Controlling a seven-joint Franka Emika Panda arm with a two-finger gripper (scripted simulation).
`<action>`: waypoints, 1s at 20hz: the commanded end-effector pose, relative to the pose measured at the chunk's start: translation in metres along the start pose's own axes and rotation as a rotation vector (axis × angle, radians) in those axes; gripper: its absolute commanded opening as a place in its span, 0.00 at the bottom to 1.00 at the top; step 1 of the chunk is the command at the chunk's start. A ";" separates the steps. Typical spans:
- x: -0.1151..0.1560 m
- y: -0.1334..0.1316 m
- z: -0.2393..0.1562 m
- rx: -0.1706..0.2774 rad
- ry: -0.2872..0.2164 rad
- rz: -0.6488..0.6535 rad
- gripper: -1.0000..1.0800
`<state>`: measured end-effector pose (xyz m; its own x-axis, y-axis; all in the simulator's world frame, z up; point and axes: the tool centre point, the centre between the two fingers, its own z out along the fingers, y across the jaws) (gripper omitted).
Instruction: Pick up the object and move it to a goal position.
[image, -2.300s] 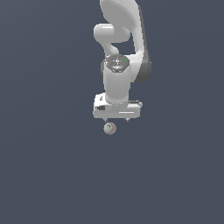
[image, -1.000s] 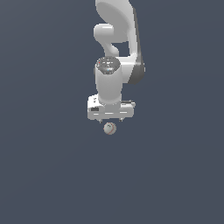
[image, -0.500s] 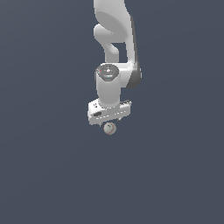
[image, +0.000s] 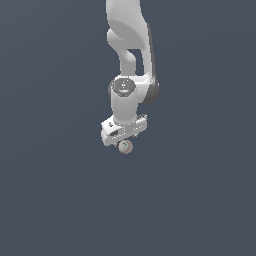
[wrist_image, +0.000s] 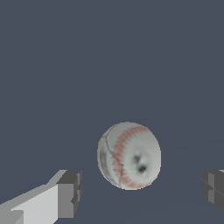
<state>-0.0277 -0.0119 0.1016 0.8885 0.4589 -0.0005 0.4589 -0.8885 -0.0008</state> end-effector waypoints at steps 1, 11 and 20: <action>-0.001 0.000 0.002 -0.001 0.000 -0.024 0.96; -0.002 -0.001 0.012 -0.001 0.000 -0.032 0.96; -0.003 -0.001 0.050 -0.001 0.001 -0.036 0.96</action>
<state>-0.0310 -0.0119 0.0566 0.8718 0.4898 -0.0010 0.4898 -0.8718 -0.0008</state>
